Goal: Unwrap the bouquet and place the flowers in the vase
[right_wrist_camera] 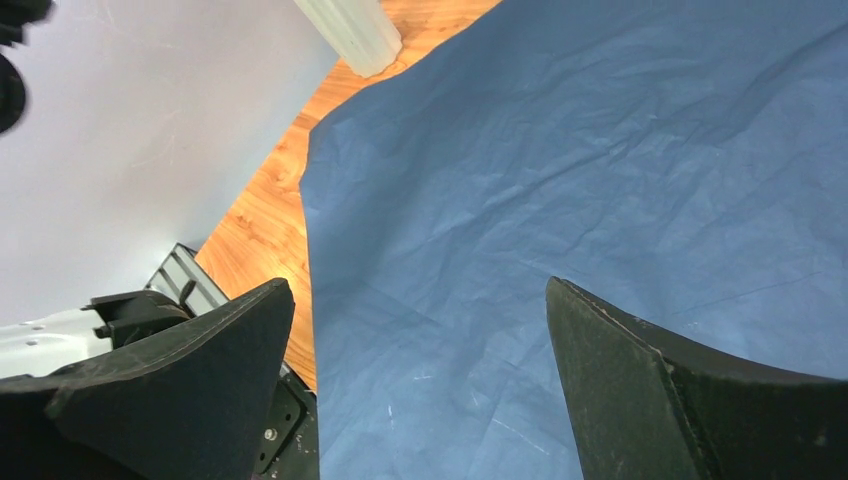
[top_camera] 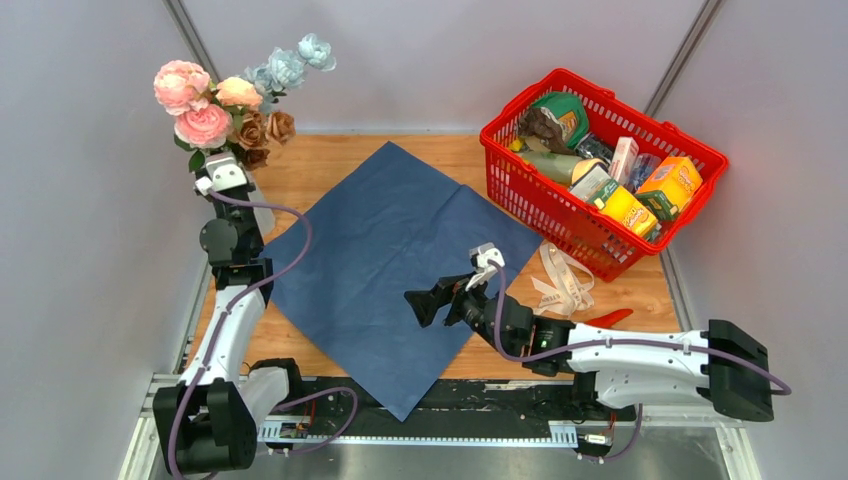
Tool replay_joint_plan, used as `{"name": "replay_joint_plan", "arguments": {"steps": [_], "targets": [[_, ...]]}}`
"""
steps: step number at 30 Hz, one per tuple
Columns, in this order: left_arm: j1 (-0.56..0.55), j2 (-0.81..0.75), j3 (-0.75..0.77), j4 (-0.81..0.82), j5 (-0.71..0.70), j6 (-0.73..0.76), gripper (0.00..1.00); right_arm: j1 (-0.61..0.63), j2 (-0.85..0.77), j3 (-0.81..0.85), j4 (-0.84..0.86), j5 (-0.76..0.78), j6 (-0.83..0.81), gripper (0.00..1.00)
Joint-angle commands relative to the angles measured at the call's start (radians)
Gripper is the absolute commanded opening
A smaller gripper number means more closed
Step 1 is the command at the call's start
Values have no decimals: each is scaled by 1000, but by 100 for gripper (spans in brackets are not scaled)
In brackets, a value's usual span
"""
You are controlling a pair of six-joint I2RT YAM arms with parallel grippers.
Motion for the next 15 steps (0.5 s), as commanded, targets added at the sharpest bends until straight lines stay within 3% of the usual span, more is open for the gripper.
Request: {"name": "replay_joint_plan", "arguments": {"steps": [1,15], "targets": [[8,28,-38,31,-6,-39,0,-6,-62,-7,23,7,-13,100],[11,45,-61,-41,-40,-68,1,-6,-160,-53,6,10,0,100]]}}
